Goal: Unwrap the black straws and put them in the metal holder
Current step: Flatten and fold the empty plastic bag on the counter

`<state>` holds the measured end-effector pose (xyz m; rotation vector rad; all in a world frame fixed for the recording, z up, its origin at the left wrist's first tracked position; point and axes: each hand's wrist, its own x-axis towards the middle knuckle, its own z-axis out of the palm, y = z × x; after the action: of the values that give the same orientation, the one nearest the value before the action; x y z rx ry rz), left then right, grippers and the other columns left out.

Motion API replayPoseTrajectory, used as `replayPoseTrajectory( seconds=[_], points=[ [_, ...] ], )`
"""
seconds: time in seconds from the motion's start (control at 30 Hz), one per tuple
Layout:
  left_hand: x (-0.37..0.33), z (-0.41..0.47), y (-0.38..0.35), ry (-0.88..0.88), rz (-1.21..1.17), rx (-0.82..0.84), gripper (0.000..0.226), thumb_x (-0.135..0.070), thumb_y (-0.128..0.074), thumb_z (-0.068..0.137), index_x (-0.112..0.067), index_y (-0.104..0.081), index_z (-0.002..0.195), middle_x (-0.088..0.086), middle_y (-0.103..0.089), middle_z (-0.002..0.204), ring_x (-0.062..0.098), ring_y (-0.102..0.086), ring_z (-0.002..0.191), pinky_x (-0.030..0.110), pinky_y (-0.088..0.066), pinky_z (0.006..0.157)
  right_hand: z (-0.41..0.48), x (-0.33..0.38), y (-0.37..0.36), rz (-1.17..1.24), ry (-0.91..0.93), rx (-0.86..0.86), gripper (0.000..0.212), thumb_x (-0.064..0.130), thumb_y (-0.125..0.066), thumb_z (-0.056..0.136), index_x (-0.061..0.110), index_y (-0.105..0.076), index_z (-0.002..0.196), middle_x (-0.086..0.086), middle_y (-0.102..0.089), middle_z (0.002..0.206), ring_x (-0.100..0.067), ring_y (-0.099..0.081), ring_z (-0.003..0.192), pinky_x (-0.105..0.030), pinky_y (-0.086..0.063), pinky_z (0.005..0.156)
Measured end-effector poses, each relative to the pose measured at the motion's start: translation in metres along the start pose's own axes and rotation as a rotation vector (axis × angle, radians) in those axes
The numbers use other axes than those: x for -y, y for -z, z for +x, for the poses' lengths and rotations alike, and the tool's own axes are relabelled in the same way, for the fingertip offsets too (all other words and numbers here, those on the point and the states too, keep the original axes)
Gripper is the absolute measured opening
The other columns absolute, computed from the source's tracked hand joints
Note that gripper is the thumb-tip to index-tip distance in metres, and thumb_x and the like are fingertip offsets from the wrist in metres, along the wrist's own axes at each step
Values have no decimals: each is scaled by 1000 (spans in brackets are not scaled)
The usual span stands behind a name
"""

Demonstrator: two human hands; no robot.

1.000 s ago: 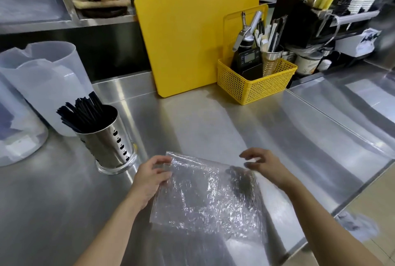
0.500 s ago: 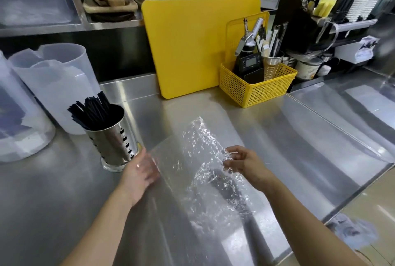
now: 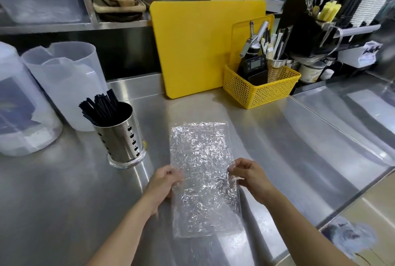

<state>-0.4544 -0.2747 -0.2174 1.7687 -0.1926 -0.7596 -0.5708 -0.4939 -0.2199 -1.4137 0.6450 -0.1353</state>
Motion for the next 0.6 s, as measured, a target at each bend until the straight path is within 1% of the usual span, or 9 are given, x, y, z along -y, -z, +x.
replayPoseTrajectory(
  seconds=[0.07, 0.13, 0.23, 0.3, 0.37, 0.43, 0.5, 0.53, 0.6],
  points=[
    [-1, -1, 1, -45, -1, -6, 18, -25, -68, 78, -16, -58, 66, -11, -58, 53, 8, -52, 56, 25, -38, 60, -4, 2, 1, -22, -30, 33, 21, 2, -64, 79, 17, -57, 66, 4, -62, 59, -11, -48, 55, -23, -37, 50],
    [-1, -2, 2, -82, -19, 9, 19, -15, -63, 82, -13, -55, 65, -6, -55, 55, 7, -51, 54, 24, -37, 60, -8, 6, 2, -19, -62, 63, 21, 1, -60, 81, 16, -55, 67, 1, -58, 58, -12, -45, 52, -19, -39, 44],
    [-3, -4, 6, -111, -77, 47, 16, -13, -66, 79, -11, -55, 68, 3, -54, 59, 9, -48, 48, 28, -38, 57, -12, 9, 4, -24, -65, 85, 16, 3, -63, 81, 15, -59, 70, -6, -56, 62, -13, -48, 48, -19, -42, 41],
    [-3, -5, 11, -126, -116, 51, 9, -17, -68, 72, -13, -60, 70, 9, -60, 67, 12, -49, 51, 28, -38, 57, -14, 8, 6, 5, -55, 80, 11, 2, -64, 80, 12, -64, 75, -6, -59, 65, -13, -50, 47, -20, -41, 40],
    [-1, -4, 14, -154, -170, 17, 5, -14, -65, 69, -17, -63, 73, 6, -62, 68, 16, -52, 61, 27, -39, 62, -14, 6, 8, 56, -65, 87, 12, -1, -61, 81, 9, -67, 84, -3, -64, 63, -13, -55, 49, -20, -40, 40],
    [-1, -3, 15, -174, -264, -16, 18, 1, -63, 74, -17, -65, 70, 0, -62, 61, 16, -55, 58, 27, -42, 61, -14, 4, 9, 115, -67, 105, 19, -5, -56, 81, 8, -69, 83, -5, -66, 62, -14, -57, 50, -21, -40, 40],
    [-1, -3, 14, -185, -304, 2, 35, 11, -54, 79, -15, -66, 59, -1, -59, 54, 13, -52, 46, 23, -43, 48, -13, 2, 9, 157, -52, 107, 28, -13, -51, 80, 7, -69, 72, -9, -66, 65, -17, -59, 53, -24, -41, 43],
    [-1, -5, 14, -195, -293, 21, 42, 13, -49, 79, -15, -68, 54, -2, -60, 53, 10, -53, 47, 19, -43, 47, -12, 1, 7, 156, -44, 104, 34, -16, -48, 77, 7, -69, 65, -9, -67, 65, -18, -61, 55, -25, -42, 45],
    [-2, -7, 14, -210, -294, 47, 51, 15, -42, 80, -16, -69, 49, -8, -64, 54, 5, -56, 56, 16, -42, 57, -12, 0, 5, 145, -41, 106, 41, -19, -43, 74, 8, -68, 55, -8, -66, 65, -14, -61, 57, -24, -43, 48]
  ],
)
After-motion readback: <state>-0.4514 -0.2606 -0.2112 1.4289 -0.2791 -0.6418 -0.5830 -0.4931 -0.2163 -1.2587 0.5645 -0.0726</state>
